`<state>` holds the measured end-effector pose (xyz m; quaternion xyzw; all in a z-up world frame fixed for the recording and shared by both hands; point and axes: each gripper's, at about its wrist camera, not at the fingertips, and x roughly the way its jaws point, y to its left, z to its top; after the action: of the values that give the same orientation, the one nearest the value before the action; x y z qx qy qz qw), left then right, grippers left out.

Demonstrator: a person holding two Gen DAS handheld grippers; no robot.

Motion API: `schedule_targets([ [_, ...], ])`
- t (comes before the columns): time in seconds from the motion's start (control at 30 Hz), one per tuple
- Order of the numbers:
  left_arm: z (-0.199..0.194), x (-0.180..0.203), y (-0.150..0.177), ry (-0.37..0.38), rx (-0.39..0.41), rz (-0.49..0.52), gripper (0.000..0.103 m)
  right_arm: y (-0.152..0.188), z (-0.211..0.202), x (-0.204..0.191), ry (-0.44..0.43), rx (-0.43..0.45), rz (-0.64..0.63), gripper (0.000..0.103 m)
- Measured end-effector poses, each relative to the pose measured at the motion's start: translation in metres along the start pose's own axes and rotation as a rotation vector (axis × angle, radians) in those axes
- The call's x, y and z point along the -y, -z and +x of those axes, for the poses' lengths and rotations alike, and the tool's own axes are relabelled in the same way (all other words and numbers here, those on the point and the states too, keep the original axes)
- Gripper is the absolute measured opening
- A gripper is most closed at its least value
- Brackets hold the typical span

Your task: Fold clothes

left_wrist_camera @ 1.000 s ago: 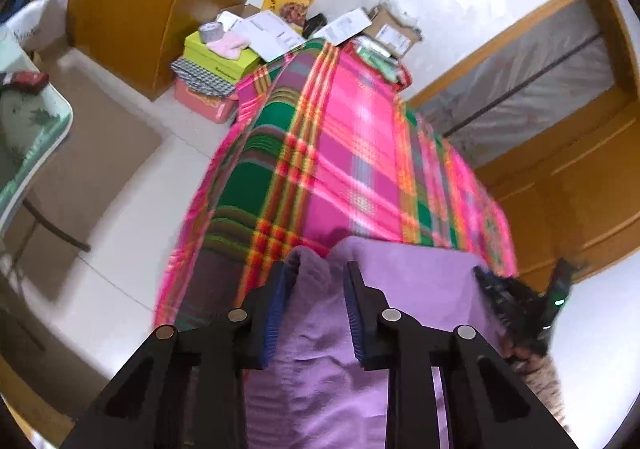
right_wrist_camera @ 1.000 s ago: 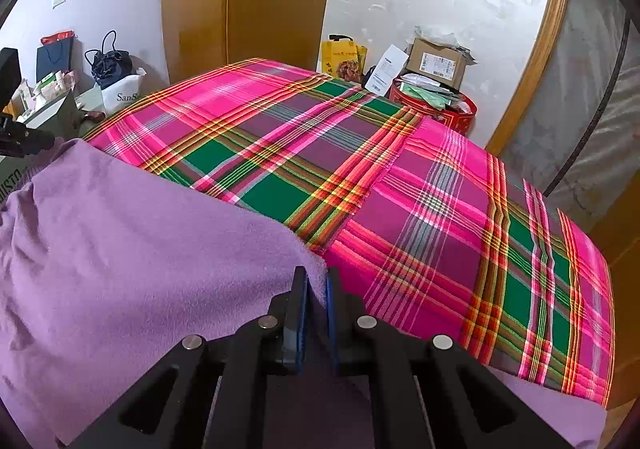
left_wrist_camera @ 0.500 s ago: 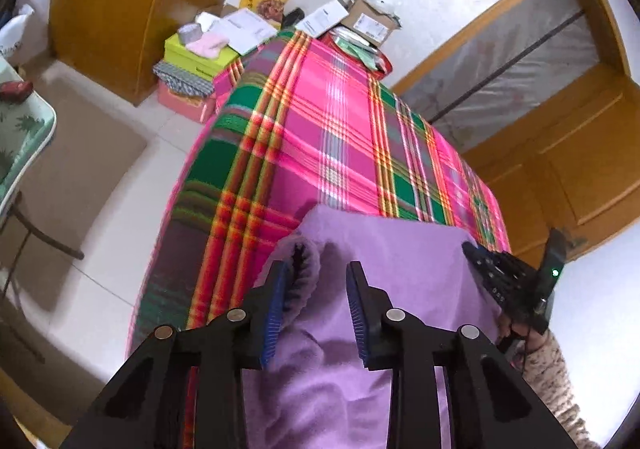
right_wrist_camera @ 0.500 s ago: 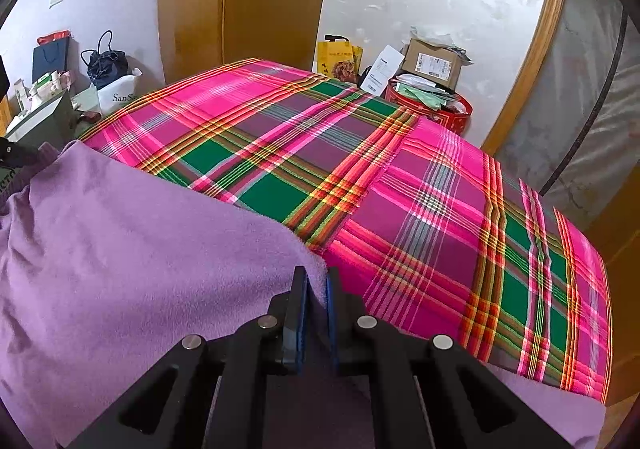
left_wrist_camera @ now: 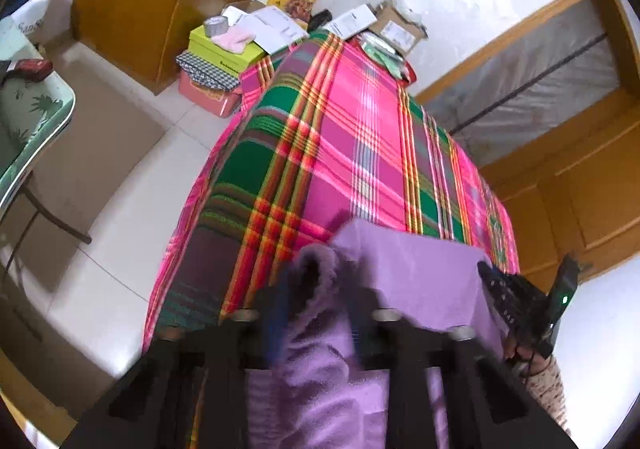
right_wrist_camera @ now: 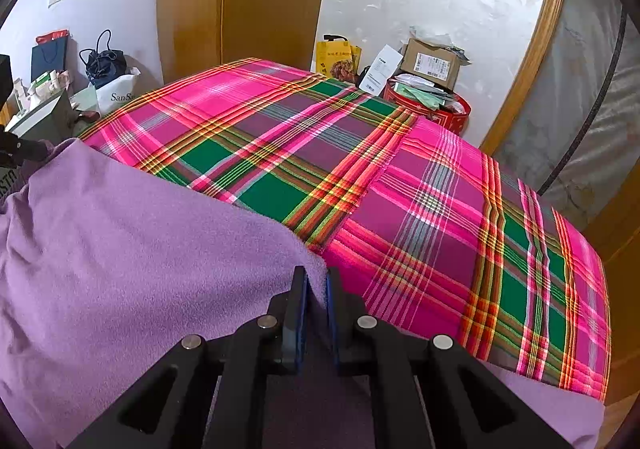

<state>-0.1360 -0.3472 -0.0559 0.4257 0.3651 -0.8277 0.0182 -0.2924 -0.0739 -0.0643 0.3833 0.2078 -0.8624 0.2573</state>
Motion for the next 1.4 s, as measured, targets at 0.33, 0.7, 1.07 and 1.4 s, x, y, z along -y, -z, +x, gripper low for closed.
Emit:
schedule_targets([
  [0.33, -0.021, -0.018, -0.008, -0.018, 0.131, -0.045, 0.008, -0.004, -0.006, -0.004, 0.046, 0.03, 0.001, 0.007],
  [0.7, -0.008, -0.027, -0.008, -0.062, 0.085, -0.052, 0.008, -0.008, 0.003, -0.014, 0.105, 0.0, -0.048, 0.007],
  [1.07, -0.045, -0.006, -0.001, -0.026, 0.156, 0.027, 0.008, 0.002, -0.062, -0.033, 0.137, 0.118, -0.08, 0.007],
  [1.4, -0.1, 0.025, 0.032, -0.006, 0.229, 0.191, 0.008, 0.03, -0.149, -0.058, 0.174, 0.223, -0.09, 0.006],
])
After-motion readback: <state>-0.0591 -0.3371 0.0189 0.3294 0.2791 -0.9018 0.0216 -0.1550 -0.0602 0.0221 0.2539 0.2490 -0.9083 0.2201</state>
